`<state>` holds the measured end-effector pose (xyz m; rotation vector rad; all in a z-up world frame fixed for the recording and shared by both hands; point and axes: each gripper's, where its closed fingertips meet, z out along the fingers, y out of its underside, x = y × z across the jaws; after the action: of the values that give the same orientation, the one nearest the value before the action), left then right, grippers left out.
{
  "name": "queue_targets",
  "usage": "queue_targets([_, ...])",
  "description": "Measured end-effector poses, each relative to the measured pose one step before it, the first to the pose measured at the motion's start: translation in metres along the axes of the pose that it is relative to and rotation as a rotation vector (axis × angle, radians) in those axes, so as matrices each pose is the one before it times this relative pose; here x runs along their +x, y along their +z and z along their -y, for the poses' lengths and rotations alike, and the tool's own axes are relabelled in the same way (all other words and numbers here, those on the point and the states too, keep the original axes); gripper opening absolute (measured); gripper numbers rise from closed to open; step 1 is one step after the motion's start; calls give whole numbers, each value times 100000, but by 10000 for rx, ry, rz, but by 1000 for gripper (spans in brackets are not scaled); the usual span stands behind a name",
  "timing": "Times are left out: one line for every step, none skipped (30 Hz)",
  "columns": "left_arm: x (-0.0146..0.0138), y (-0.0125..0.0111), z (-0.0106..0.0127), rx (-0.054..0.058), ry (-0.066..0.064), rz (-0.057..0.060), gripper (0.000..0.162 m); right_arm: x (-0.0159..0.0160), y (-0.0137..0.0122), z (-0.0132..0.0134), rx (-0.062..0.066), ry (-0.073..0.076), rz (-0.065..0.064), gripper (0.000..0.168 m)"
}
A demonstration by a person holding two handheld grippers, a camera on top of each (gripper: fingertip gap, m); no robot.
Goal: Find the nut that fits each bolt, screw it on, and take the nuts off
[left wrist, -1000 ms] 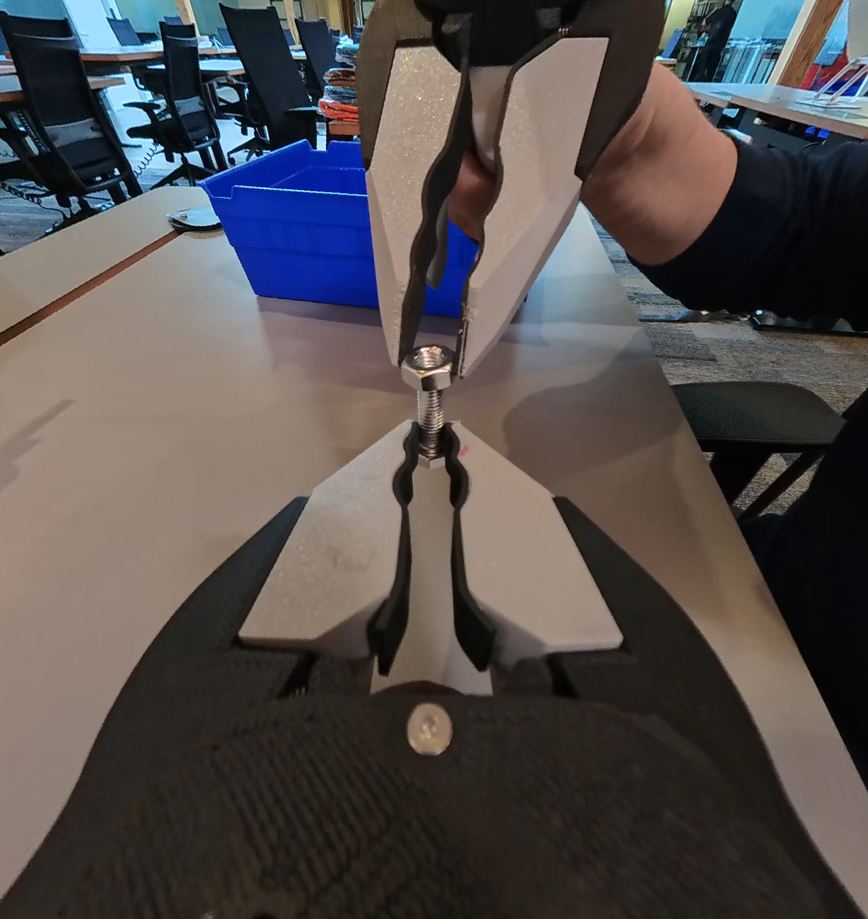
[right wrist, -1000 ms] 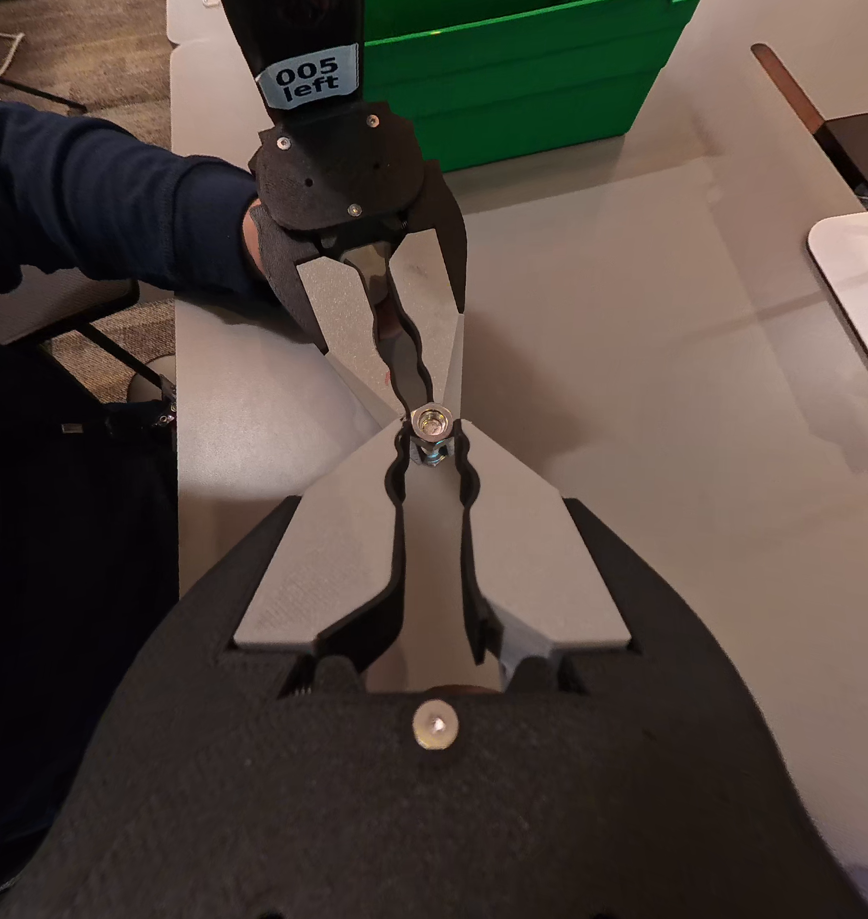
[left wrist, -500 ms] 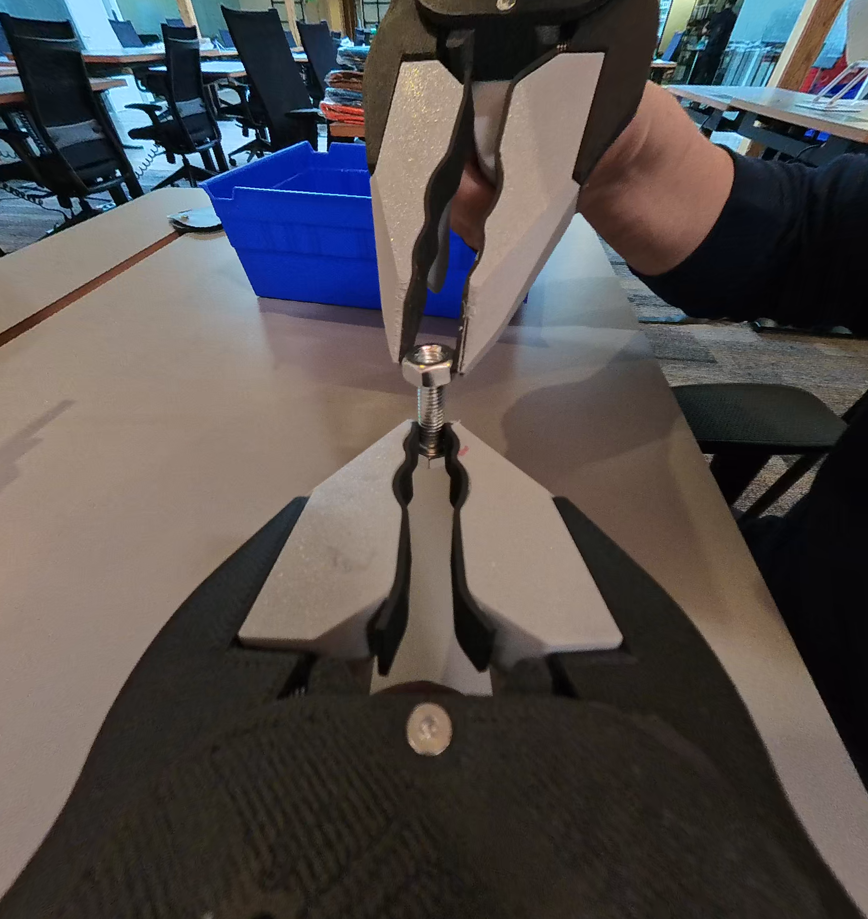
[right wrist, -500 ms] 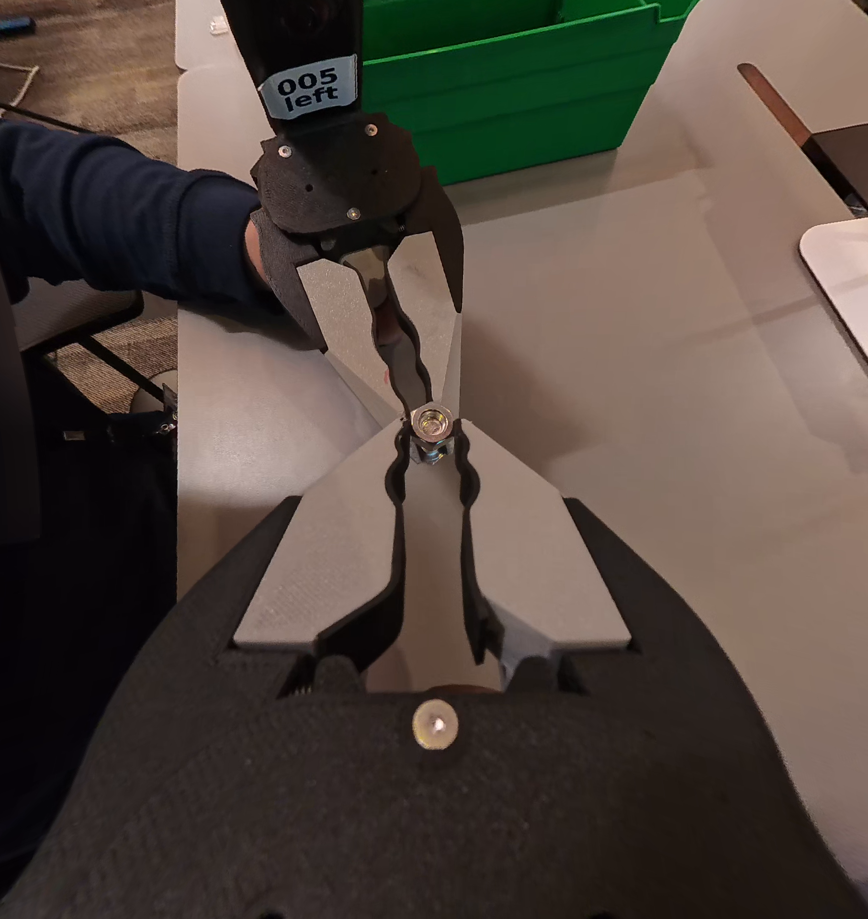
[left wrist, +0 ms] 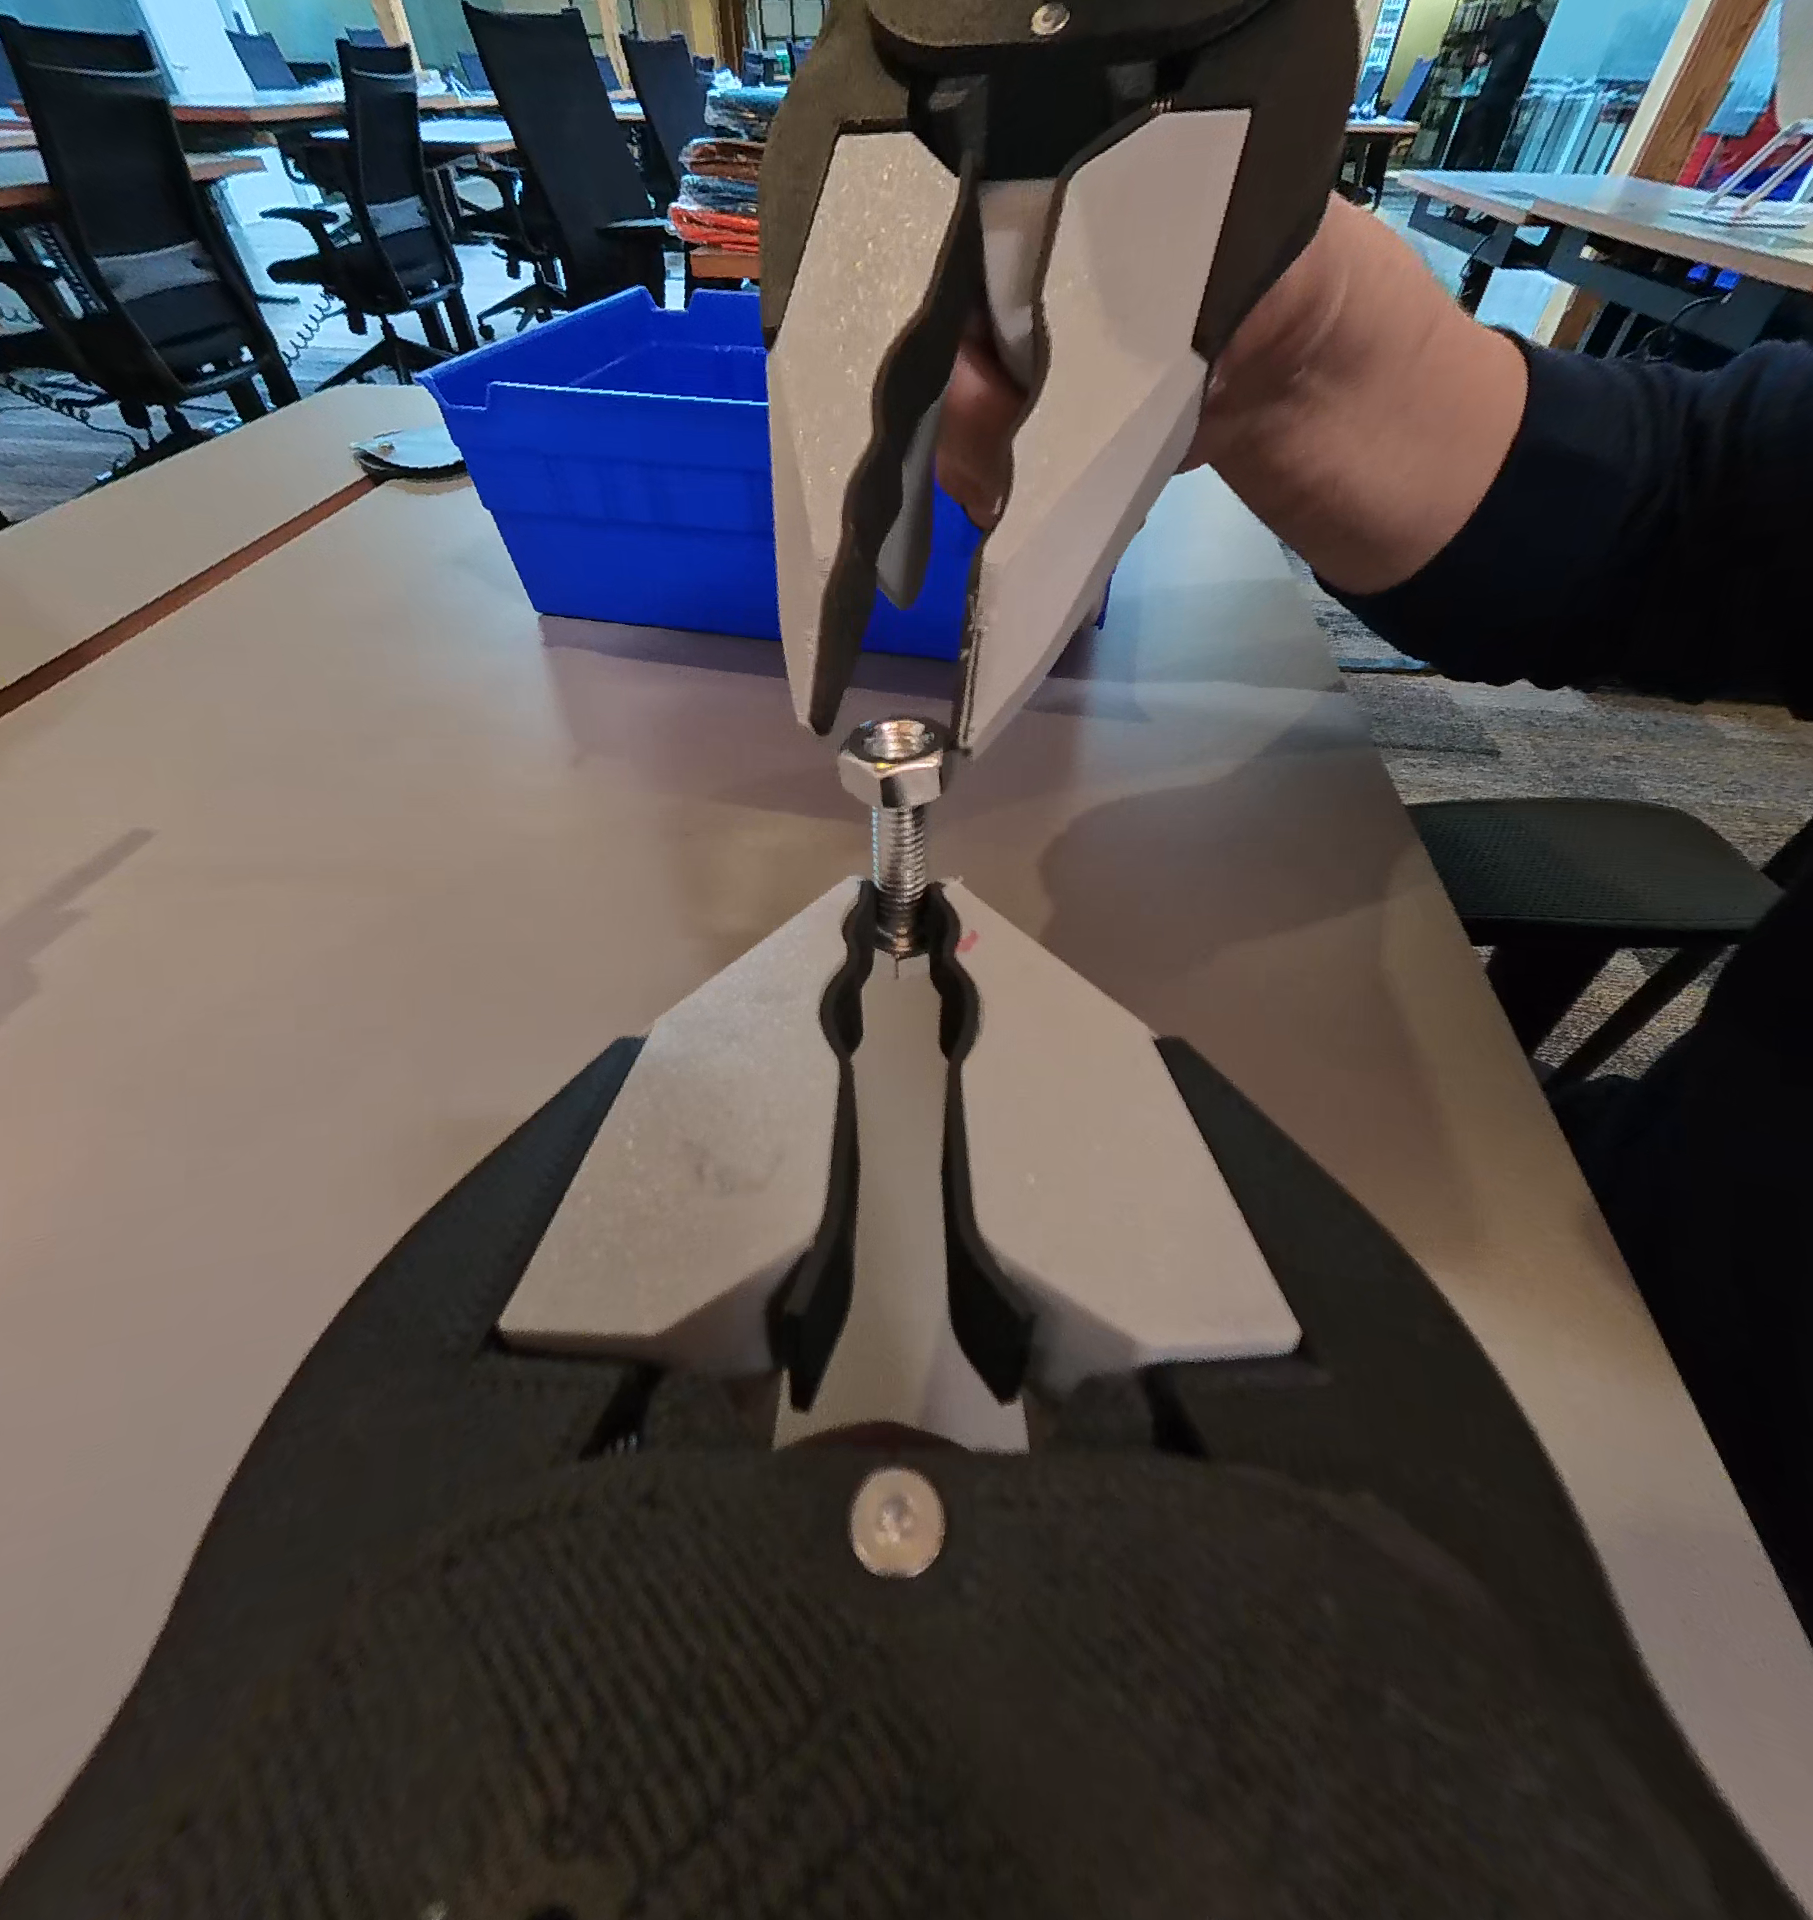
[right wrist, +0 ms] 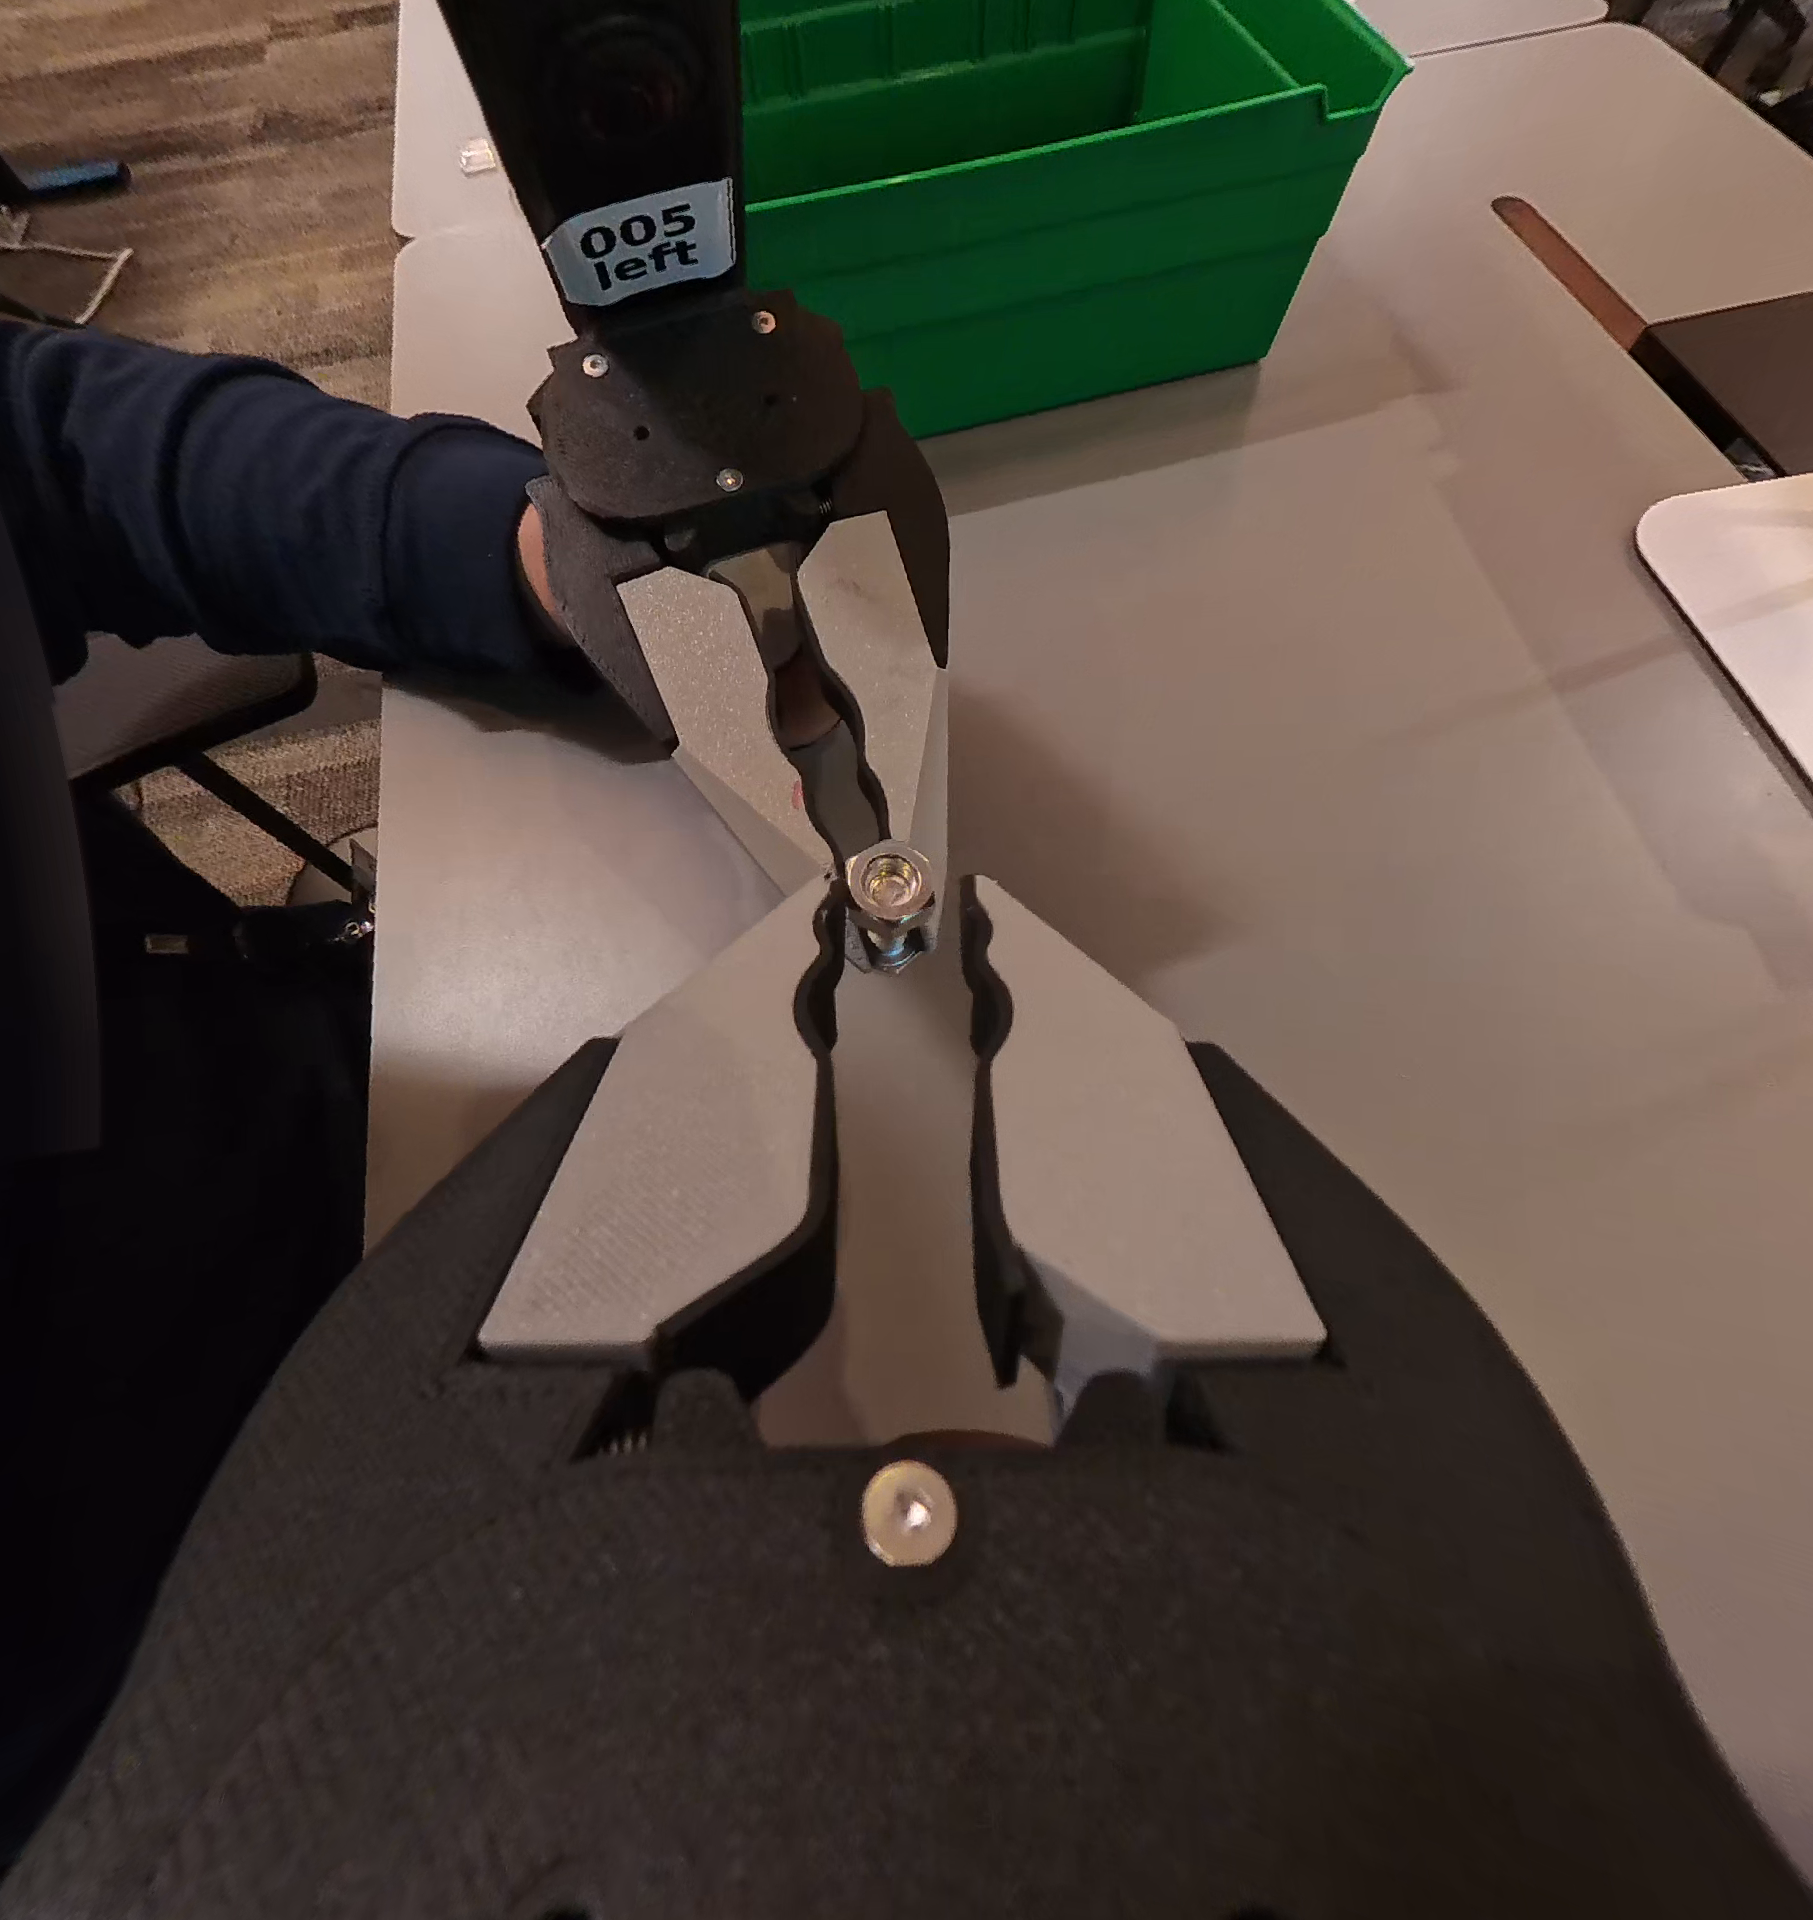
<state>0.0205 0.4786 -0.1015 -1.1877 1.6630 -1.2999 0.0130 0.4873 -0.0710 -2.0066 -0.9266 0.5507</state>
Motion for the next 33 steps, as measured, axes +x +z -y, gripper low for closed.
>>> queue_targets([4,-3,15,13,-6,-4,7,35,-52,28,53,-16,-15,20])
queue_targets([9,-8,35,13,-3,-9,7,46,-46,40,61,-22,-19,20])
queue_targets([-4,-16,21,12,1,0,7,-20,-44,49,70,-30,16,20])
queue_targets([-7,-8,7,7,-5,3,7,-49,-32,68,81,-28,41,20])
queue_targets([2,3,-5,-5,-5,-8,7,-64,-11,60,69,-15,48,20])
queue_targets([12,13,-11,-3,0,-4,7,-15,14,10,37,16,21,20])
queue_targets([20,14,0,-3,5,-6,7,27,34,-24,11,28,4,20])
queue_targets([17,10,-8,-8,5,-3,7,-12,59,-61,-5,18,25,20])
queue_targets([27,16,-2,-5,10,-7,7,-3,68,-59,-9,11,23,20])
queue_targets([24,3,0,-1,4,-13,7,-11,73,-61,-13,6,16,20])
queue_targets([15,1,-5,-4,0,-4,7,-30,59,-53,-9,6,28,19])
queue_targets([-17,-9,12,3,4,12,7,-17,50,-18,9,6,18,19])
queue_targets([-10,-11,14,5,0,3,7,-11,30,6,23,5,17,19])
queue_targets([-11,-18,-3,1,-17,-1,7,-62,28,10,28,0,50,17])
queue_targets([-20,-12,10,10,-16,4,7,-106,10,26,35,-15,61,14])
queue_targets([9,-11,1,2,-26,-20,7,-3,19,13,29,-37,-16,14])
queue_targets([13,9,-19,-1,-38,-22,7,3,14,-5,15,-55,-30,14])
queue_targets([19,11,-6,0,-31,-23,7,-2,17,-6,23,-47,-27,14])
queue_targets([7,2,1,8,-14,-11,7,-5,10,16,38,-40,-30,14])
queue_targets([2,-5,13,11,-10,-1,7,10,-5,24,42,-39,-43,14])
queue_targets([24,-3,12,9,-26,-24,7,-4,-10,-1,32,-53,-41,14])
queue_targets([60,-9,38,23,-42,-46,7,-31,-38,15,40,-66,-28,14])
queue_targets([53,-30,85,49,-43,-47,7,-26,-57,56,56,-51,-21,14])
queue_targets([33,-31,92,62,-36,-40,7,-18,-67,57,60,-17,-9,14])
queue_targets([28,-27,80,44,-23,-24,7,-20,-67,53,56,-4,1,14])
queue_targets([4,-21,40,20,2,-2,7,-6,-53,11,40,2,0,14])
queue_targets([21,11,1,0,16,-3,7,-10,-29,-19,30,13,14,14])
queue_targets([42,21,-39,-18,6,-19,7,-37,0,-39,17,22,37,14])
queue_targets([-8,39,-57,-28,1,5,7,0,17,-67,-9,25,18,14])
queue_targets([-29,35,-58,-20,-1,17,7,36,31,-60,-20,15,-10,14])
queue_targets([-6,13,1,14,-26,-6,7,16,12,1,17,9,-1,14])
queue_targets([-12,-21,58,40,-46,-17,7,5,7,70,65,1,2,14])
queue_targets([2,-39,62,39,-40,-17,7,20,-10,77,69,1,0,14])
